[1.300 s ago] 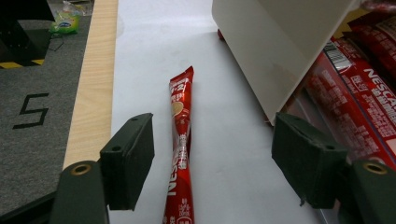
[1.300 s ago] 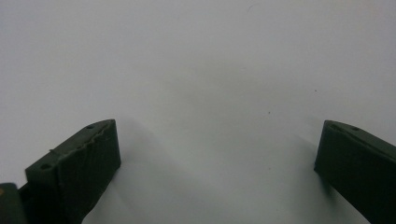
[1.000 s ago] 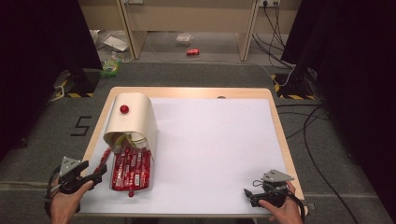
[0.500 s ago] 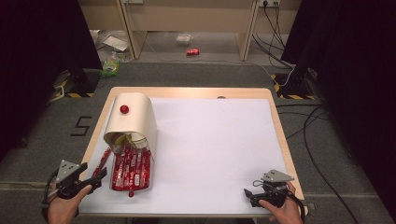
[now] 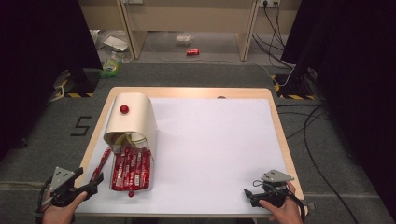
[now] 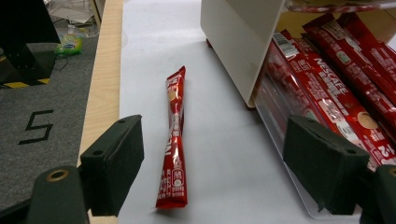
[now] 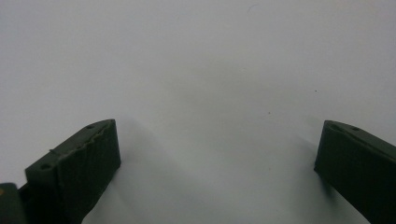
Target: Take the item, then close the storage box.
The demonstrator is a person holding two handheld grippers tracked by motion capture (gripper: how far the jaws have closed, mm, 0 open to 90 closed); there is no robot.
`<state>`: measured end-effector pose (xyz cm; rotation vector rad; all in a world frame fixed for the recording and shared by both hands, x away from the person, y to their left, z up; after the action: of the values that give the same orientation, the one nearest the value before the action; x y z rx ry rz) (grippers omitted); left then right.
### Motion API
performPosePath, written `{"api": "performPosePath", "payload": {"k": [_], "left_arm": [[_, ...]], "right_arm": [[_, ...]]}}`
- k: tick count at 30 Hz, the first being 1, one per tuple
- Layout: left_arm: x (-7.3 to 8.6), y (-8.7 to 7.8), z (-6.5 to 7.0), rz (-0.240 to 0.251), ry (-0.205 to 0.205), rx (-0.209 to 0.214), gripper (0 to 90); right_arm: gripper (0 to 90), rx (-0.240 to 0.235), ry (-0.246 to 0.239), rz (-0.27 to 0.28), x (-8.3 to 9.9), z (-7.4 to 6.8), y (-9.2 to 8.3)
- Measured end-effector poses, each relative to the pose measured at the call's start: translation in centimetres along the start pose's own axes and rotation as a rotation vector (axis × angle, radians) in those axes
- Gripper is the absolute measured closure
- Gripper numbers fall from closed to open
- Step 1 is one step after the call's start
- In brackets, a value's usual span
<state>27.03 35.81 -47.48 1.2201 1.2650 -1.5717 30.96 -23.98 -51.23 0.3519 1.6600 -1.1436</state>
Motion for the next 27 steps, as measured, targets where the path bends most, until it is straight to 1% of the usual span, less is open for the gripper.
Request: {"api": "performPosePath", "payload": {"k": [2,14,20,27], "left_arm": [[0.1,-0.2,0.3,-0.005,-0.009,0.005,20.3],[0.0,-1.5,1.2,0.01,0.013,0.021,20.3],[0.3,-2.2,1.7,0.01,0.027,0.032,20.4],[0.6,-2.9,2.1,0.011,0.032,0.039,20.3]], "right_arm": [[0.4,0.0,-0.001,0.0,0.0,0.0,0.0],[0.4,0.0,-0.001,0.0,0.0,0.0,0.0],[0.4,0.0,-0.001,0.0,0.0,0.0,0.0],[0.4,0.0,-0.001,-0.001,0.0,0.0,0.0]]}}
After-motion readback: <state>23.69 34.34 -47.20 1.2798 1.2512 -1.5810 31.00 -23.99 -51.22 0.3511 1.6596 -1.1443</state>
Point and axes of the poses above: each handheld gripper's, and its own axes: y roughly forward along the jaws, x roughly out of its underside, z roughly to its right, the point moved 2 cm from there along y, roughly forward along the jaws, and after that the axes turned 15 degrees about z, right-handed, at the moved point
